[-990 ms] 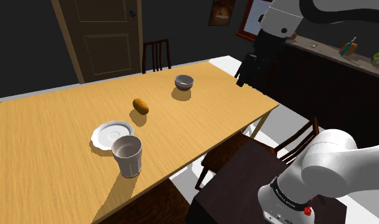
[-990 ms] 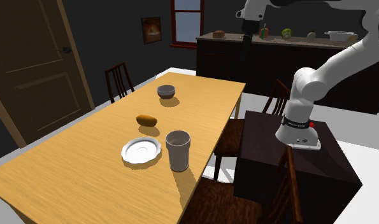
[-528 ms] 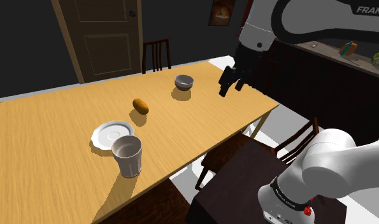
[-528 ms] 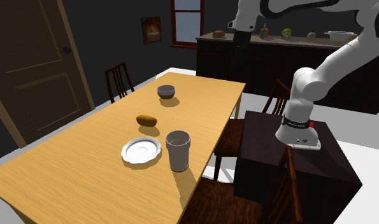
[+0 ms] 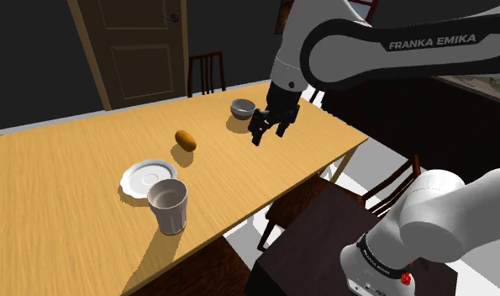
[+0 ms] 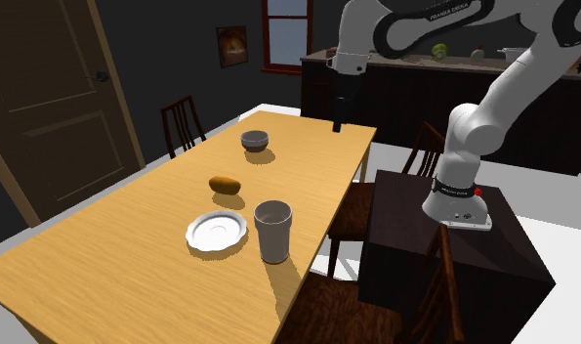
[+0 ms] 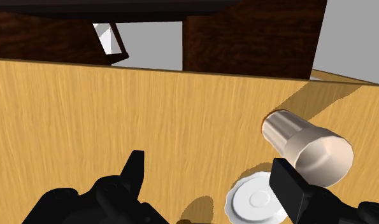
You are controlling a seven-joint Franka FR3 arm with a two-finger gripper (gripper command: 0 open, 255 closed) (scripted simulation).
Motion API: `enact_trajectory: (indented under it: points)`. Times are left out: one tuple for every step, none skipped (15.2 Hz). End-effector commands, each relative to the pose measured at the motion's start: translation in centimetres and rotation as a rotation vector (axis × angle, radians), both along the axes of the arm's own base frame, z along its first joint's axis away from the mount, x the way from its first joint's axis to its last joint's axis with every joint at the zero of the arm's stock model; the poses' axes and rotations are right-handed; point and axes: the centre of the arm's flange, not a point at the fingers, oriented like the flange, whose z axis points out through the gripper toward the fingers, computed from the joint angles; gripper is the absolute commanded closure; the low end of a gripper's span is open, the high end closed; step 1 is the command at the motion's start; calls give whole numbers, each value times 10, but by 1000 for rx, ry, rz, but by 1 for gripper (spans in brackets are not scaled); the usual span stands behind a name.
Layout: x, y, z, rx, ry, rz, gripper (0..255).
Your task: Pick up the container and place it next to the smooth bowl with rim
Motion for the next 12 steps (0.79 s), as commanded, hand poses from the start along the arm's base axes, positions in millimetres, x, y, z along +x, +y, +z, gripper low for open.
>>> enact_trajectory:
  points:
    - [11,18,-18,4,2,-4,0]
    - [18,26,-26,5,4,-6,0]
    - [24,34,-34,7,5,-7,0]
    - [30,43,-42,8,7,-9,0]
    - [36,51,-50,9,8,-11,0]
    - [42,60,-58,11,10,-12,0]
    - [49,68,-66,12,12,-14,0]
    - [55,77,-74,13,13,-15,0]
    - [61,85,-82,15,15,-17,0]
    - [67,93,-90,16,16,-19,0]
    - [74,102,-98,17,18,-20,0]
    - [80,110,-106,19,20,-22,0]
